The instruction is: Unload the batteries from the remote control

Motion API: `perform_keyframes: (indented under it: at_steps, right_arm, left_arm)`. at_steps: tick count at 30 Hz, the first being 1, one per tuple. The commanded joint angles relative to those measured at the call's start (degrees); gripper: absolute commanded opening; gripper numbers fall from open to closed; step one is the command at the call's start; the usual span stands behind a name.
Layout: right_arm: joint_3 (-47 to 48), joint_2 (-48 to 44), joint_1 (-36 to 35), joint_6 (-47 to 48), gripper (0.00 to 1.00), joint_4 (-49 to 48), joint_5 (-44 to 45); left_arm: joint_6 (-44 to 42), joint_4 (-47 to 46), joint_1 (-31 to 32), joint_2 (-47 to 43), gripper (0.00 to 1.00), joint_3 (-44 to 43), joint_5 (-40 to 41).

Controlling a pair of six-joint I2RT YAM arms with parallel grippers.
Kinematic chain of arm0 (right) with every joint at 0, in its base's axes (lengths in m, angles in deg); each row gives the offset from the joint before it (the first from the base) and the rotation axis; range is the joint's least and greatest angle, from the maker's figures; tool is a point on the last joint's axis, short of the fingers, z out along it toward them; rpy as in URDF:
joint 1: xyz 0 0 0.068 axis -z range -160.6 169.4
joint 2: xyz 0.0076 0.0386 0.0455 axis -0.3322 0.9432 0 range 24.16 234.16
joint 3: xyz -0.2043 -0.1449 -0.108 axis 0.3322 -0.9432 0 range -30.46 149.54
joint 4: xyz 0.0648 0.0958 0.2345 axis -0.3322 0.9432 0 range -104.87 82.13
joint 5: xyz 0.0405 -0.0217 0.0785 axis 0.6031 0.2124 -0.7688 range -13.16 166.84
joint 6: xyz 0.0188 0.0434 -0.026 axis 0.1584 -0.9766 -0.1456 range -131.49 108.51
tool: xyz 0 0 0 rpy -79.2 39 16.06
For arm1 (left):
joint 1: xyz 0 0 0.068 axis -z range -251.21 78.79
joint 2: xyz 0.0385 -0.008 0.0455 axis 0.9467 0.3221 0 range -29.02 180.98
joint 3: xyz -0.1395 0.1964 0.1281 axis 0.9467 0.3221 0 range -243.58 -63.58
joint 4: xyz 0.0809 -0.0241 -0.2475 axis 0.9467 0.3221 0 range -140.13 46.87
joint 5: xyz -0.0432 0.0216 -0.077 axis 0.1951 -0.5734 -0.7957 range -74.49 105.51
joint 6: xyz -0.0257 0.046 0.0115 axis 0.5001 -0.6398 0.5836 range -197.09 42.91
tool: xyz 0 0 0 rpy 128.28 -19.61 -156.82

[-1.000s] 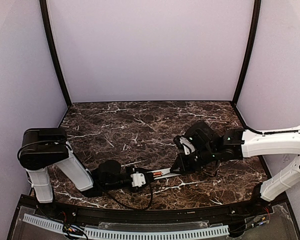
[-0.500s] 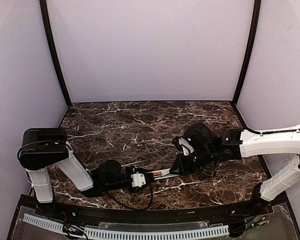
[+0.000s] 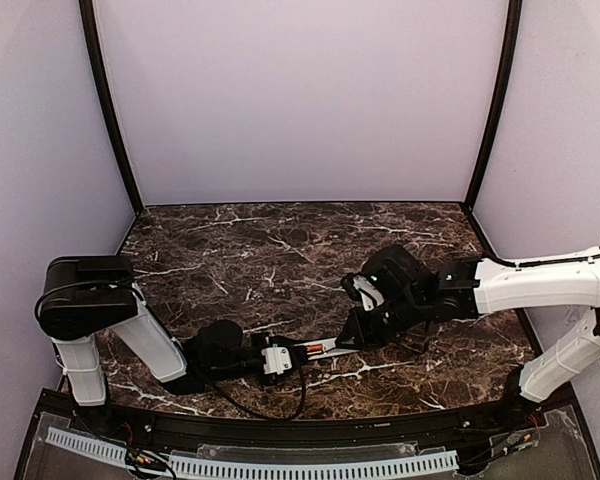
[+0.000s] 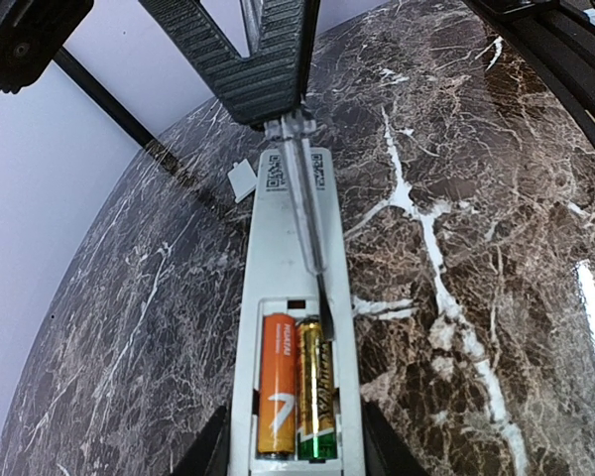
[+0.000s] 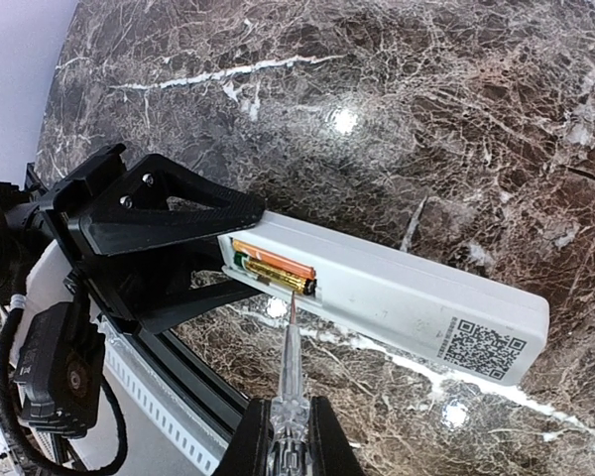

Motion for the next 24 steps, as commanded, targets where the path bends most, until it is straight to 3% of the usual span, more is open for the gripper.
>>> perform_keyframes:
  at_steps: [1,24]
  right_arm:
    - [1.50,-0.15,-0.60,0.71,0.00,-0.36,0.52]
    - [2.80,0.30,-0.64,1.56,0.00,2.84,2.62]
  left_arm:
    - [0.30,-0.24,-0.15,0.09,0.00,-0.82,-0.34]
    - [0.29,0.10,-0.15,-0.04,0.00,-0.98,-0.36]
